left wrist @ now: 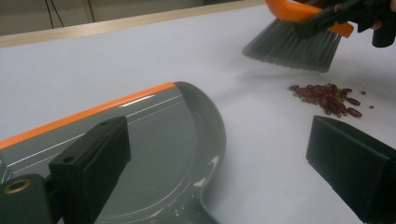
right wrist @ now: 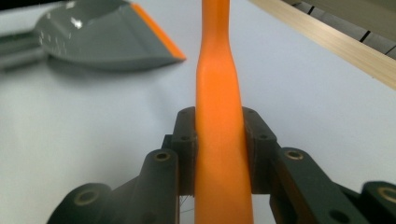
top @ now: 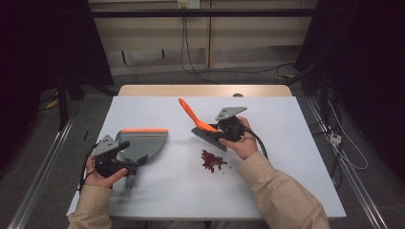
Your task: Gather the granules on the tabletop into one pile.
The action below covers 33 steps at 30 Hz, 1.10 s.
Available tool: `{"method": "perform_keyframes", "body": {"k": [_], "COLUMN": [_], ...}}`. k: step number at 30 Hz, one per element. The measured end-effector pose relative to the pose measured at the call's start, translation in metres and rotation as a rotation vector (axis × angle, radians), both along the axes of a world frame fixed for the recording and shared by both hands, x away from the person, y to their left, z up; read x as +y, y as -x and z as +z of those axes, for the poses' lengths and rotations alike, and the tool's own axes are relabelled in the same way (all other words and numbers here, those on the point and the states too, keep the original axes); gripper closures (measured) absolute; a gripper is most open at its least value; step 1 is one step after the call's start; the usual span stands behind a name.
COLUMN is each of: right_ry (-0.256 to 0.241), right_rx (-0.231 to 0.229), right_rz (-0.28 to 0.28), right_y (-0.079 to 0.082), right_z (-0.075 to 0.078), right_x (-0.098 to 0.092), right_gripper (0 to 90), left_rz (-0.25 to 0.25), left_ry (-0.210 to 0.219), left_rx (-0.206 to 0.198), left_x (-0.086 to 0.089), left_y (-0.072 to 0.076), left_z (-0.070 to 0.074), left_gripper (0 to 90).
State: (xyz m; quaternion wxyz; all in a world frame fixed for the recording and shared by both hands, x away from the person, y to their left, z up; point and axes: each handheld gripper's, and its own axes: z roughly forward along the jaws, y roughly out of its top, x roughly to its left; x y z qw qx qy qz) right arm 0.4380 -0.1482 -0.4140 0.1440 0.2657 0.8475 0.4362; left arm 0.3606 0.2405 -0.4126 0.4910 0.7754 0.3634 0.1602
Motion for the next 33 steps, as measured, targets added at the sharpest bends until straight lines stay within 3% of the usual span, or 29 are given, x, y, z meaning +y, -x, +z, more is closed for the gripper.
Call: {"method": "perform_keyframes", "body": {"k": [2,9,12,18,22,24,27,33], "right_ry": [0.059,0.152,0.173,0.17,0.127,0.103,0.049,0.025], "right_rx": [-0.007,-0.024,-0.031,-0.023,-0.014,-0.022,-0.012,-0.012], "right_rz": [0.045,0.164,0.195,0.213,0.187,0.146,0.052,-0.11], "right_y": [0.002,0.012,0.016,0.021,0.023,0.026,0.031,0.054], "right_z": [-0.004,-0.004,-0.003,-0.001,0.002,0.005,0.011,0.01], "right_x": [0.003,0.017,0.017,0.013,0.008,0.004,-0.004,-0.021], "right_gripper": [71.1,71.1,71.1,71.1,71.1,71.1,71.1,71.1], "left_rz": [0.002,0.002,0.002,0.001,0.0,0.001,-0.004,-0.01], "left_ry": [0.0,0.004,0.004,0.003,0.003,0.006,0.007,0.017], "left_rx": [0.001,0.002,0.002,0.0,-0.003,-0.001,-0.002,-0.007], "left_x": [0.0,0.001,0.001,0.001,0.001,0.0,0.0,0.001], "left_y": [0.0,0.0,0.0,0.001,0.001,0.001,0.001,0.001], "left_z": [0.0,0.0,0.0,0.0,0.001,0.001,0.001,0.002], "left_gripper": [6.4,6.3,6.3,6.3,6.3,6.4,6.3,6.3]}}
